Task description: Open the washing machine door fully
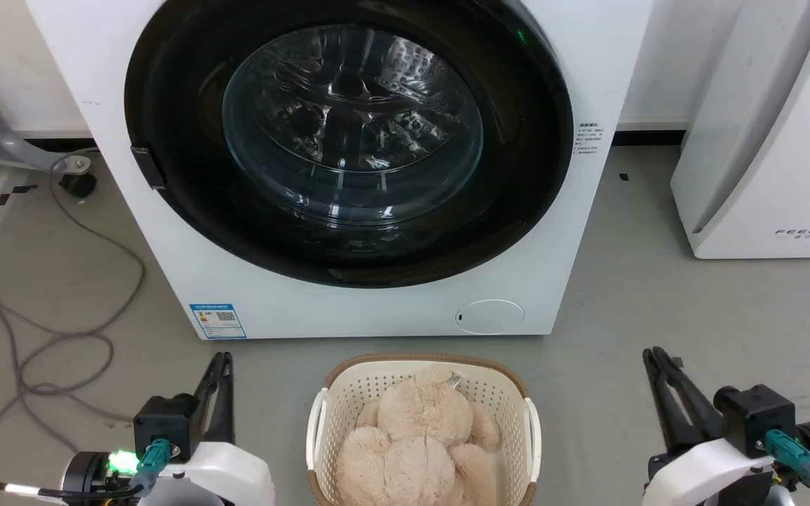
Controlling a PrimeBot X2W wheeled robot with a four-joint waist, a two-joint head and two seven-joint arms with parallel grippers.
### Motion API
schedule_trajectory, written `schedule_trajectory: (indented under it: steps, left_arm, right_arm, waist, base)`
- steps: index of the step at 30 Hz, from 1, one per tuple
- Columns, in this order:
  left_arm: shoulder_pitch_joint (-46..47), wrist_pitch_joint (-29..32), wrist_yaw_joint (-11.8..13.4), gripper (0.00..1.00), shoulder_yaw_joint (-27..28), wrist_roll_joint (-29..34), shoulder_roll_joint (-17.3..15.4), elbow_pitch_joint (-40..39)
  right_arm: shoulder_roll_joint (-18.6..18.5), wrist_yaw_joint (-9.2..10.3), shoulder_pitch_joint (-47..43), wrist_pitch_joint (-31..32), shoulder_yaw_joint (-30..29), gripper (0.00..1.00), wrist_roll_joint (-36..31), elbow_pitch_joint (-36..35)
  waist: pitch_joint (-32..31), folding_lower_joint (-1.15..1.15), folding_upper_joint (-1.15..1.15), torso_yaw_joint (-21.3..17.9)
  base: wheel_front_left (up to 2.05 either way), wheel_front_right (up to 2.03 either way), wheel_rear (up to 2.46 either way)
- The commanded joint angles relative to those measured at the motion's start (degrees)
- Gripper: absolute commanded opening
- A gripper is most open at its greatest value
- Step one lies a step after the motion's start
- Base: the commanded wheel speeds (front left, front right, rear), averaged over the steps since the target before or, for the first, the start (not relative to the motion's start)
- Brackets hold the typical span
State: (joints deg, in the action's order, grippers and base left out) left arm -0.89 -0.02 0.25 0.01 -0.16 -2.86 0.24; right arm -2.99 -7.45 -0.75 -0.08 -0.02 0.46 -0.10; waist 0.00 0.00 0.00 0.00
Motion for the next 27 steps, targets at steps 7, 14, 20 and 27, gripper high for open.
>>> schedule_trajectory:
  steps: [7,14,20,27]
  left_arm:
    - [0.22,-0.58,-0.04,1.0,-0.54,-0.29,0.0,0.53]
    - [0.69,-1.42,0.03,1.0,-1.39,-0.87,0.0,1.13]
    - [0.96,-2.14,0.14,1.0,-2.11,-1.45,0.0,1.41]
    - [1.31,-2.98,0.25,1.0,-2.99,-1.99,0.0,1.64]
  right_arm:
    - [0.0,0.0,-0.16,-0.57,-0.17,1.0,0.31,0.27]
    - [0.01,0.0,-0.34,-1.25,-0.36,0.0,0.84,0.45]
    - [0.02,0.0,-0.56,-1.87,-0.69,0.0,3.6,0.52]
    - [0.02,-0.01,-0.52,-2.81,-0.82,0.0,11.16,1.57]
  waist:
    - [0.01,0.0,0.0,-0.08]
    - [0.05,0.0,0.0,-0.15]
    - [0.06,0.0,0.0,-0.15]
    - [0.07,0.0,0.0,-0.11]
  base:
    - [0.0,0.0,0.0]
    - [0.0,0.0,0.0]
    - [0.0,0.0,0.0]
    - [0.0,0.0,0.0]
